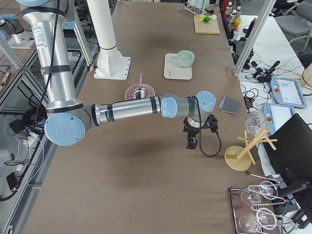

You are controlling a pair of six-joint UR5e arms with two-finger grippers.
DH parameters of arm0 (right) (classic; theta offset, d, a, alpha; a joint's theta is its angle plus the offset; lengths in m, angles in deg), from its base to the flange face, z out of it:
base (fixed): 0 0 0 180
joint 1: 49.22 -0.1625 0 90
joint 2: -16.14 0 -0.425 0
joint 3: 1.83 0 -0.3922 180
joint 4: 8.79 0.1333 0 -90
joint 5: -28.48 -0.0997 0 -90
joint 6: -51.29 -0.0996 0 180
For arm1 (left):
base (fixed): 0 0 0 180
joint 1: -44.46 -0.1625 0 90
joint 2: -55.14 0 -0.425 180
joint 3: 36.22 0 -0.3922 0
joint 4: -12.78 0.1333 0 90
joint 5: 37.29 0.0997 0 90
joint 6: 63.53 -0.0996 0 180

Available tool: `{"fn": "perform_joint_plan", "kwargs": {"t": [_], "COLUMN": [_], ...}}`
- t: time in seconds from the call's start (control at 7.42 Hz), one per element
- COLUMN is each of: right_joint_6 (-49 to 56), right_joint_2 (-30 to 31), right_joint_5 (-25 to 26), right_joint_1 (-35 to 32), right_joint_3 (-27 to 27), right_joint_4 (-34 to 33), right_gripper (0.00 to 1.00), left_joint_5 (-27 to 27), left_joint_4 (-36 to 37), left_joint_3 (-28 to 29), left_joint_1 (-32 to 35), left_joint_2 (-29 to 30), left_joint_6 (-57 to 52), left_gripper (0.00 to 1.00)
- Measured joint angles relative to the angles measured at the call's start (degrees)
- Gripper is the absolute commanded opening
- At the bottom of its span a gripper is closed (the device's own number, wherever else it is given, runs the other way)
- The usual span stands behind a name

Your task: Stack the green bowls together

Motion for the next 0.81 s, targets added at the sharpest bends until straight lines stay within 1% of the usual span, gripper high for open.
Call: {"fn": "perform_joint_plan", "kwargs": {"t": [0.13, 0.4, 0.54, 0.81], "right_joint_6": [-0.1, -0.2, -0.4, -1.4], "right_joint_2": [0.6, 1.2, 1.5, 1.4], "right_joint_5": [0.0, 0.2, 0.3, 0.1], "right_joint_1": [-0.6, -0.9, -1.0, -1.2], "right_joint_3": [-0.1, -0.2, -0.2, -0.5], "right_joint_4": [0.1, 0.1, 0.1, -0.6], "right_gripper": [1.0, 1.0, 1.0, 1.0], "left_joint_5": [0.0, -0.2, -0.3, -0.3], "left_joint_4": [-2.9, -4.3, -3.5, 0.6], "left_joint_3": [0.6, 1.3, 1.3, 1.2], "left_joint_1": [1.0, 3.3, 4.1, 4.9], "left_joint_2": [-2.5, -5.2, -5.6, -5.1], "left_joint_6": [0.0, 0.0, 0.0, -2.0], "left_gripper": [0.98, 0.98, 0.98, 0.98]}}
